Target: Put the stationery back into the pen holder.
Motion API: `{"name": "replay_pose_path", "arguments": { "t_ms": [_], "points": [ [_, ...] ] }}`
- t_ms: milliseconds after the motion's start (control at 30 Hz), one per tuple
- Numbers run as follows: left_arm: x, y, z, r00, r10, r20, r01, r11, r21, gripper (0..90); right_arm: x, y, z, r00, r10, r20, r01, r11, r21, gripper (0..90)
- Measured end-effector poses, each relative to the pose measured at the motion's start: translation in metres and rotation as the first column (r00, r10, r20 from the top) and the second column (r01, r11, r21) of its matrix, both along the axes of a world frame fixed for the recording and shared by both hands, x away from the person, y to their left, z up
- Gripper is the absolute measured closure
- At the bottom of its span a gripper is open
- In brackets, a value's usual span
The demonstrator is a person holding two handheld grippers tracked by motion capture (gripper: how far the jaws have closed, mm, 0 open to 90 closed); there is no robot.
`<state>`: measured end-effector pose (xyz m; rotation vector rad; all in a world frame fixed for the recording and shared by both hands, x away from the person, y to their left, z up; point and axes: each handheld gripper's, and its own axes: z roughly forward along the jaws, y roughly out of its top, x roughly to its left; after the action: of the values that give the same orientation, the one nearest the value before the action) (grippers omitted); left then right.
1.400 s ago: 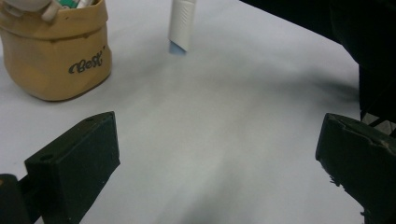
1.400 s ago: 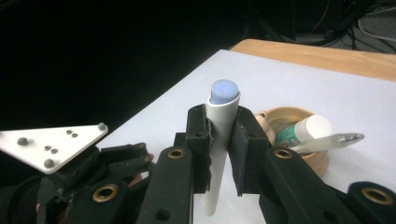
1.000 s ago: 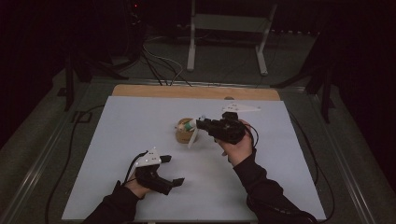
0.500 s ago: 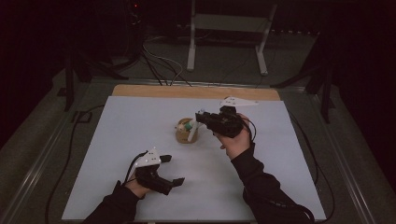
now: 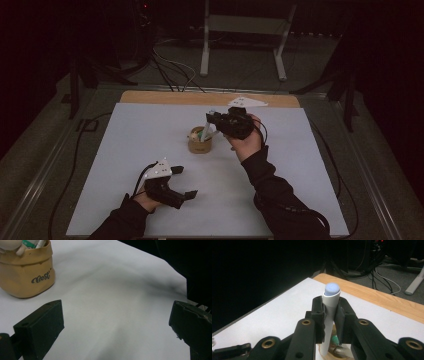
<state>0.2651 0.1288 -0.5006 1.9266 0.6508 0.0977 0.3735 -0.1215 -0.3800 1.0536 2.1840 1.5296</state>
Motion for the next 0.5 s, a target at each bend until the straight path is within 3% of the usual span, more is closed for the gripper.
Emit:
{"name": "replay_pose_path", "arguments": {
  "t_ms": [200, 500],
  "points": [
    [0.000, 0.000, 0.000, 1.0000, -0.002, -0.001, 0.002, 1.0000, 0.000, 0.3, 0.006, 0.004, -0.002, 0.9996, -0.018, 0.022, 0.018, 0.9994, -0.030, 78.4],
    [0.000, 0.000, 0.000, 1.0000, -0.005, 0.001, 0.005, 1.0000, 0.001, 0.3, 0.018, 0.010, -0.010, 0.9997, -0.024, 0.004, 0.024, 0.9990, -0.039, 78.5]
  ]
}}
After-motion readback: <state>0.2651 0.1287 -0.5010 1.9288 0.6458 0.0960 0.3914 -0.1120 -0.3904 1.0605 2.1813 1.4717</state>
